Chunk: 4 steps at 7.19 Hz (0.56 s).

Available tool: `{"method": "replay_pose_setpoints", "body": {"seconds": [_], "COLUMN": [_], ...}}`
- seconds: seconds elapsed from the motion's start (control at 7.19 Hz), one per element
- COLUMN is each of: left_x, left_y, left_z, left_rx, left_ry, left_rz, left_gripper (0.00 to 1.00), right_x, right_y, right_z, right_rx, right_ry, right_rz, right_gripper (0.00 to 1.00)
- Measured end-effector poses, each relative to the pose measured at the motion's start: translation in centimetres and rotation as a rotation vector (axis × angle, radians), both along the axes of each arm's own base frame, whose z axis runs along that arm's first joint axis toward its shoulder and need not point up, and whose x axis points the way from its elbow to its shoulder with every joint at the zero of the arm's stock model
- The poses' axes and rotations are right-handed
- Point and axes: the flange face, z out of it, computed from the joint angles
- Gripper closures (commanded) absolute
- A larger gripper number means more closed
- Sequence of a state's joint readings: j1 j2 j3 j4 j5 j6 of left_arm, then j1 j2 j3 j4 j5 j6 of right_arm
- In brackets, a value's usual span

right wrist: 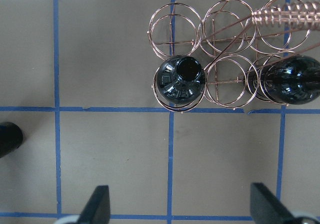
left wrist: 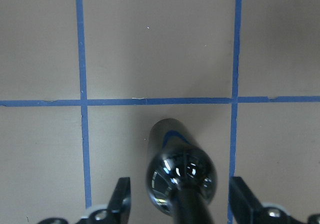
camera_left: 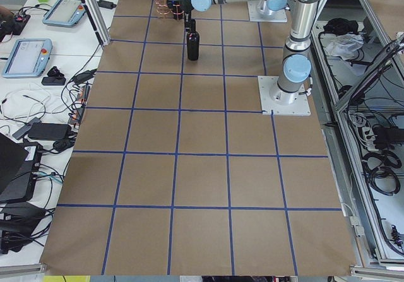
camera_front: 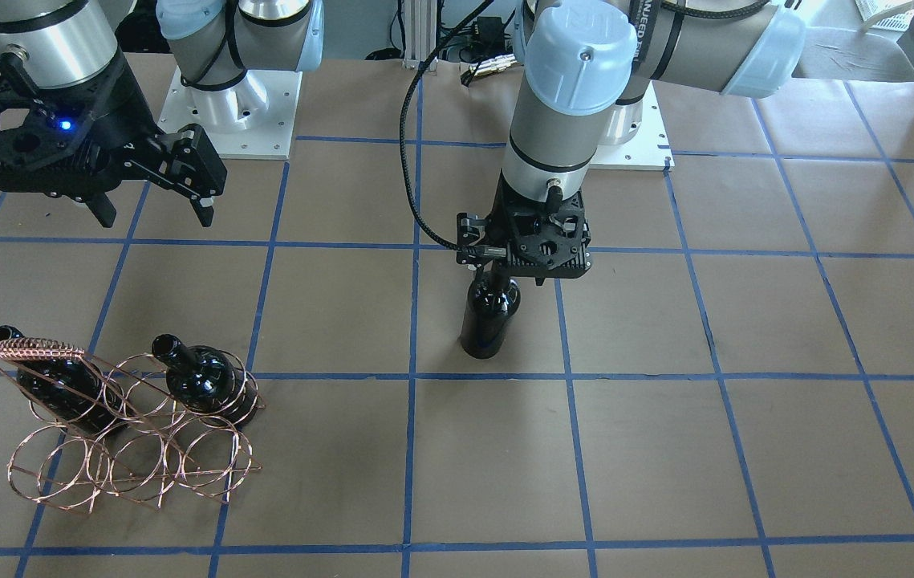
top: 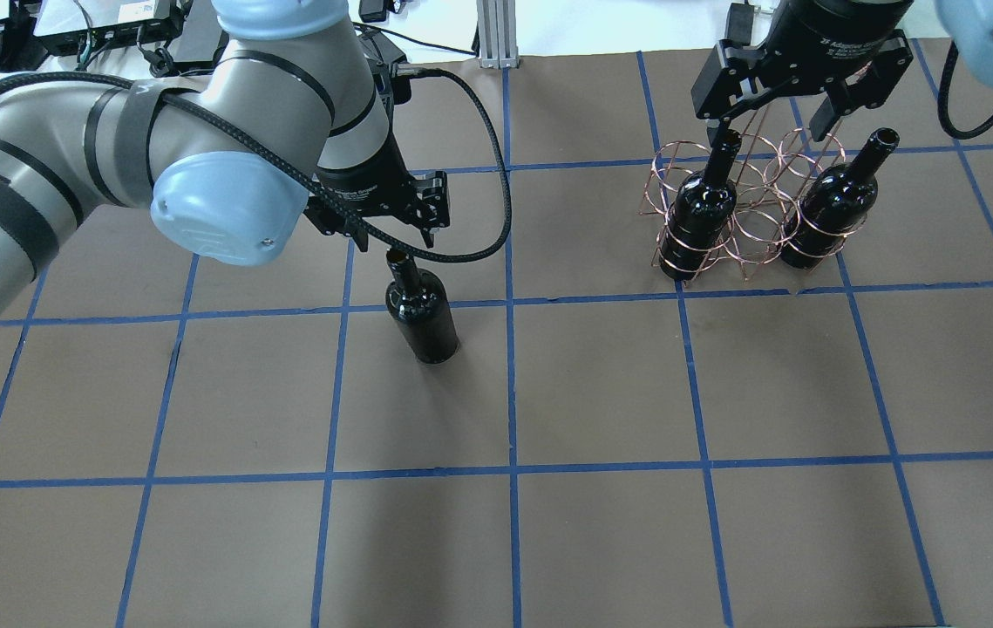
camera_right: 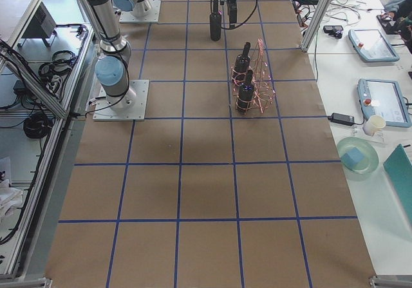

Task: Place wine into wine basket
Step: 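Lower the bottle upright onto the table and open the left gripper, then raise the left gripper away while the right gripper moves toward the bottle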

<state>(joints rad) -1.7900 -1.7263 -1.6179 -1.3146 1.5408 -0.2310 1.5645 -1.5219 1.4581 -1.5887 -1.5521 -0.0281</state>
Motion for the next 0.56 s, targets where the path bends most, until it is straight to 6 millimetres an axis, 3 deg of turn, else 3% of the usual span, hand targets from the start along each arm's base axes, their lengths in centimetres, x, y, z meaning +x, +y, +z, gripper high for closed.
{"method": "replay_pose_setpoints", "body": {"seconds": [0.28,0.56], "left_x": [2.2,6.9], "left_y": [-1.3,-3.5], "left_z": [4.5,6.8], "left_rx": [-0.042,-0.073], "left_ry": [0.011,0.03], "left_rz": [0.043,0.122], "left_gripper": [0.0,0.0], "right_x": [0.1,0.4], "right_y": [-0.1,-0.1], "right_z": [-0.4,-0.9], "right_rx": [0.003,0.008], "right_ry": [-0.004,-0.009], "right_rz": [0.016,0.028], "right_gripper": [0.01,0.0]}}
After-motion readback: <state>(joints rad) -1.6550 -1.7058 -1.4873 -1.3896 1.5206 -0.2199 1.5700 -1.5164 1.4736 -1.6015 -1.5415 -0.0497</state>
